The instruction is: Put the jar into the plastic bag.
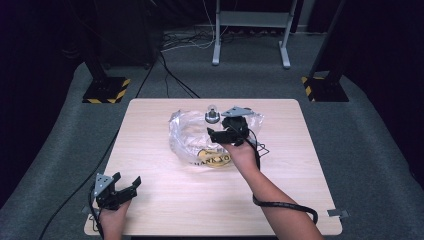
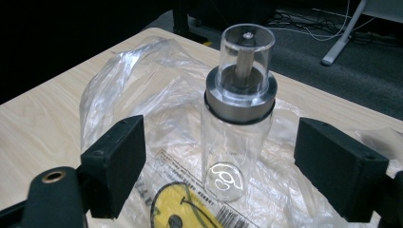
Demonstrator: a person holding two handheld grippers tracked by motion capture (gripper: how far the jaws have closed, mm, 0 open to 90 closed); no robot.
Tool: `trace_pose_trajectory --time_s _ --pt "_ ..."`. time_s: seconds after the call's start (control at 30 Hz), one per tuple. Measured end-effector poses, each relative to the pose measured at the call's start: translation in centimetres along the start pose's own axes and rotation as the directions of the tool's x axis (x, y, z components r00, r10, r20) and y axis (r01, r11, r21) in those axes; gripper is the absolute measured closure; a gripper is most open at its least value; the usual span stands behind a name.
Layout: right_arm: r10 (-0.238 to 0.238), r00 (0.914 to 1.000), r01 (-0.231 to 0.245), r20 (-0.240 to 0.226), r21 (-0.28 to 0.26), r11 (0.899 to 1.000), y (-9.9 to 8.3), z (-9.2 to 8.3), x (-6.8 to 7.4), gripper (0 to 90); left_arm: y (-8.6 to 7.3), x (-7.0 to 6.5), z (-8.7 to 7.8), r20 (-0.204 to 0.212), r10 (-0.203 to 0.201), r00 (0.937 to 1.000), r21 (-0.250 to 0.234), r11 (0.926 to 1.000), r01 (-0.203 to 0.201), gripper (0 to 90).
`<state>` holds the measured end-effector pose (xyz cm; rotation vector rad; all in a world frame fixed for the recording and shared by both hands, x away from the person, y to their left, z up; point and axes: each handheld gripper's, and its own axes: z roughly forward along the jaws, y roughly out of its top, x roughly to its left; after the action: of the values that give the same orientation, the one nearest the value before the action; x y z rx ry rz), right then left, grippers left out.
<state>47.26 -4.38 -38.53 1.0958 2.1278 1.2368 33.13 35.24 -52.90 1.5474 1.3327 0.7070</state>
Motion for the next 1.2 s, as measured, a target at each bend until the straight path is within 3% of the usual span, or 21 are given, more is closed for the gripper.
trace_pose_trajectory --time_s 0.4,0.7,0.9,1.2 --pt "-0.007 0.9987 0.006 -0.051 -0.017 1.000 -2.3 -2.2 -0.2 16.6 0.0 -0.1 0.0 -0.006 0.012 0.9999 0.001 0.9999 -0.012 13.0" --pt "-0.048 0.9959 0.044 -0.077 -0.050 0.998 -4.2 -4.6 0.1 16.4 0.0 -0.2 0.0 -0.009 0.019 0.9998 0.003 0.9998 -0.019 13.0" --pt "-0.084 0.9951 0.081 -0.052 -0.058 0.995 -5.7 -5.7 0.1 16.4 0.0 -0.3 0.0 -0.010 0.021 0.9997 0.004 0.9998 -0.021 12.9" --pt "-0.044 0.9977 0.040 -0.052 -0.077 0.996 -8.0 -7.6 -0.9 16.3 0.0 -0.3 0.0 -0.011 0.021 0.9997 0.005 0.9998 -0.021 12.9"
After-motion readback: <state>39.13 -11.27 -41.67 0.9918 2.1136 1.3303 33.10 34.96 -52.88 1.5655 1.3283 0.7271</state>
